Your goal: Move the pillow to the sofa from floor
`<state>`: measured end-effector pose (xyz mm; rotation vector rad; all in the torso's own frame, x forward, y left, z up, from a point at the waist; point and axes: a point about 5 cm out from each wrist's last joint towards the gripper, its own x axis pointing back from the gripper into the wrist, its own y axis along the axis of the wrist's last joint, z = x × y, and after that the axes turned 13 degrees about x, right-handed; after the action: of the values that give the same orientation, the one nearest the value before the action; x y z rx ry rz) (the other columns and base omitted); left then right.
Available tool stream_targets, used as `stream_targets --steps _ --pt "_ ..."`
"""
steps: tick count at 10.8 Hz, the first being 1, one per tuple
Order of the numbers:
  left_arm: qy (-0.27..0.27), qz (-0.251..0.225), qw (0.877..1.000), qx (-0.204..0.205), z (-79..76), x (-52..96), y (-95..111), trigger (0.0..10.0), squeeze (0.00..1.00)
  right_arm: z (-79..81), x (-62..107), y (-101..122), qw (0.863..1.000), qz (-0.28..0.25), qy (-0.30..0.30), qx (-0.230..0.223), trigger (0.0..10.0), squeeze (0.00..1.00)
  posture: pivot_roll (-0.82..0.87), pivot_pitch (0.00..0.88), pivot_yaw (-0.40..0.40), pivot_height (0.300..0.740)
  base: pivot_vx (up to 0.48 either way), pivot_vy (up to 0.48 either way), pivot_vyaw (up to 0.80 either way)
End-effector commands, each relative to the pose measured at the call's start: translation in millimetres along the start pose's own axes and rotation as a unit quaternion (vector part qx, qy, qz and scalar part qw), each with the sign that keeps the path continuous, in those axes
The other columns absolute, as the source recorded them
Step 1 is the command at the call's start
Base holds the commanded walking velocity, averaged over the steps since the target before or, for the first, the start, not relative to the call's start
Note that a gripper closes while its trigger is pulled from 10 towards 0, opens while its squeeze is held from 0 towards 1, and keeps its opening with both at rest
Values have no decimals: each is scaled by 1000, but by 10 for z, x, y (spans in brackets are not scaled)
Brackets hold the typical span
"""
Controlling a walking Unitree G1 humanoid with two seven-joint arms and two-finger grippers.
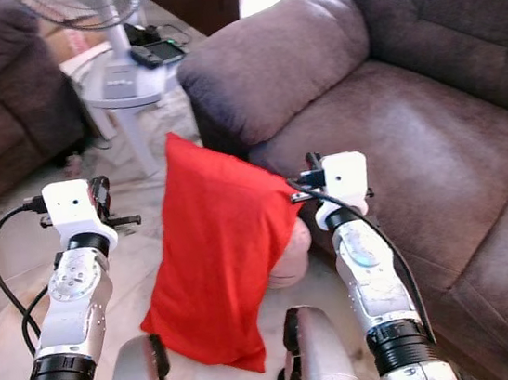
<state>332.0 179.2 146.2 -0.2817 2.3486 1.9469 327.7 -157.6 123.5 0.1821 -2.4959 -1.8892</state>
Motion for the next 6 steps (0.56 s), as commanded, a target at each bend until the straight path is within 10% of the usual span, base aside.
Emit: stream_targets --steps 1,6 --pt "0 7 1000 1 11 11 -22 10000 0 0 20 -25 1000 6 4 6 10000 0 55 162 -61 577 0 0 0" --pt "2 11 1000 -9 28 6 -28 10000 0 10 11 -25 1000 6 1 -9 10000 0 58 163 -57 577 0 0 241"
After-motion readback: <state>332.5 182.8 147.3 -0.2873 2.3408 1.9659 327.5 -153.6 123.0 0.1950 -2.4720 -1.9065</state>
